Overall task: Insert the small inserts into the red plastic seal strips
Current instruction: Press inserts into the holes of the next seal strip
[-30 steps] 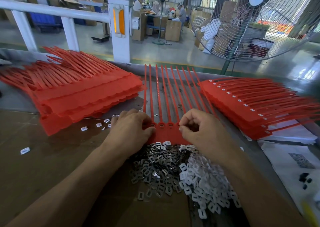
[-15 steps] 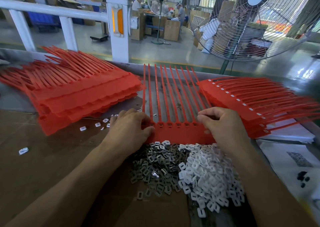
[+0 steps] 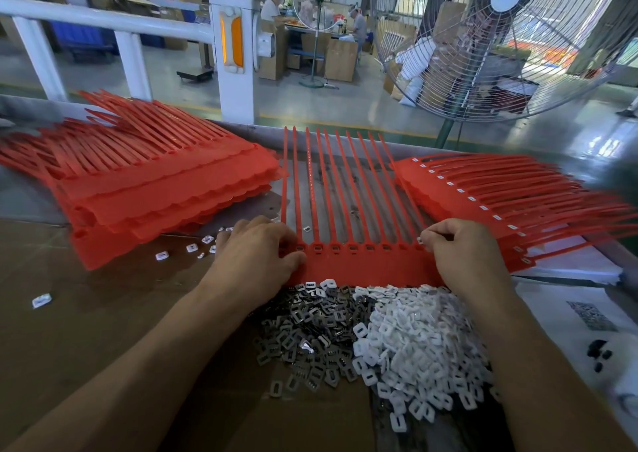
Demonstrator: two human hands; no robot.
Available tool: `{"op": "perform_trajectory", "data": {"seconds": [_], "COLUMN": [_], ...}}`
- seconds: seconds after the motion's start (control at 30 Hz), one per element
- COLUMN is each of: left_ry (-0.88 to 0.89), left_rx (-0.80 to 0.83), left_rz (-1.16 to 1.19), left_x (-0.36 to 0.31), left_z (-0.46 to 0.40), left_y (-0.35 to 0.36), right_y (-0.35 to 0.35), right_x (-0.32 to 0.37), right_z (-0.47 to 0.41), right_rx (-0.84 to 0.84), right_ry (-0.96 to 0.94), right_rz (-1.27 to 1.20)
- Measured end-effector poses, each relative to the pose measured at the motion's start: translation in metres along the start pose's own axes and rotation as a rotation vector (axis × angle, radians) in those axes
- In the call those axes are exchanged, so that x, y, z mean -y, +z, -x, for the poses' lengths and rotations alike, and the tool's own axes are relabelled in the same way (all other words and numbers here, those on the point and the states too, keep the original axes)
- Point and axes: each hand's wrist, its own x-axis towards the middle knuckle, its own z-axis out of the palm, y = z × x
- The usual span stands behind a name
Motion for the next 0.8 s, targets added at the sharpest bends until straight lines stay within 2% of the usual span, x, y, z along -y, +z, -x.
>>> {"op": "perform_trajectory", "data": {"seconds": [0.4, 0.8], "left_ry": [-0.003, 0.001], "left_rx": [-0.008, -0.006], "left_rz": [-0.007, -0.007], "left_x": [0.000, 0.000], "left_z": [0.000, 0.000], "left_y": [0.002, 0.001], "right_y": [0.014, 0.019], "right_x": [0.007, 0.007], "right_z": [0.001, 0.001], "right_rx": [0.074, 0.044], "right_ry": [0.031, -0.008], "right_rz": [0.089, 0.129]}}
